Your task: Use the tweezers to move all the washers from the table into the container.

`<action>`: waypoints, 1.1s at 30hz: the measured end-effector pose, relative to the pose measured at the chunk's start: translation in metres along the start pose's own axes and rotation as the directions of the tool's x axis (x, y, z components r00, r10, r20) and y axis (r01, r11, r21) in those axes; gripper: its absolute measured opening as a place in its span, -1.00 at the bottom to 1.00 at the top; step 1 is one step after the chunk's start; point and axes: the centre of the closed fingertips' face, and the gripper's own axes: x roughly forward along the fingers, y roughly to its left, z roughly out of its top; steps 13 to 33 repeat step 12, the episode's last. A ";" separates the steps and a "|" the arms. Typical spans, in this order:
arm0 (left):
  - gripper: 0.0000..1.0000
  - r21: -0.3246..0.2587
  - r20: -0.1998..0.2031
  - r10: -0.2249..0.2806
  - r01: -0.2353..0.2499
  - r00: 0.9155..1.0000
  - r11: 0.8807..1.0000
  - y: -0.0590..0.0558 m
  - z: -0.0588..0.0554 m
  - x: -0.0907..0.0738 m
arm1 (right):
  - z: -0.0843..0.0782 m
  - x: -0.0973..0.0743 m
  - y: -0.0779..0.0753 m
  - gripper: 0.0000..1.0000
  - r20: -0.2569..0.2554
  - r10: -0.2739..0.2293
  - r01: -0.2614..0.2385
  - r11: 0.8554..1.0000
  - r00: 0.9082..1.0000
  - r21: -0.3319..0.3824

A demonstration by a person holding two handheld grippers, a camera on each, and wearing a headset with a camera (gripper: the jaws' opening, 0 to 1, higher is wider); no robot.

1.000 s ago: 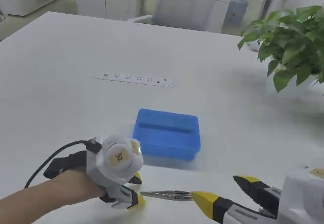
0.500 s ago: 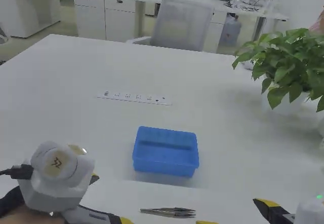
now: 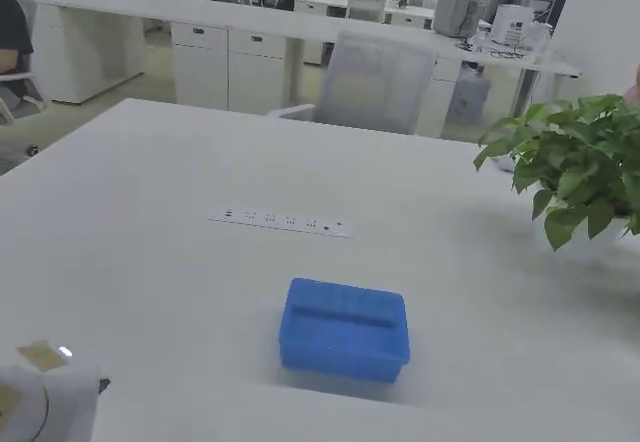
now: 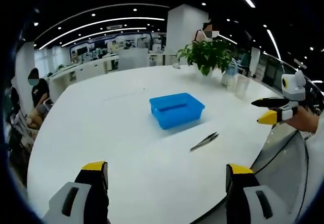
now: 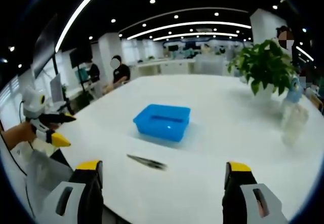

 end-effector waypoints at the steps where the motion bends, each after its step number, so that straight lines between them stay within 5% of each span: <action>1: 0.98 -0.011 0.009 0.022 -0.022 1.000 1.000 0.003 -0.001 -0.002 | 0.000 0.000 0.000 0.98 0.000 -0.002 0.002 1.000 1.000 -0.006; 12: 0.98 -0.052 0.010 0.047 -0.047 0.999 0.998 0.008 -0.009 -0.008 | -0.002 -0.001 -0.001 0.98 -0.005 -0.009 0.009 1.000 1.000 -0.013; 33: 0.98 -0.052 0.010 0.047 -0.047 0.999 0.998 0.008 -0.009 -0.008 | -0.002 -0.001 -0.001 0.98 -0.005 -0.009 0.009 1.000 1.000 -0.013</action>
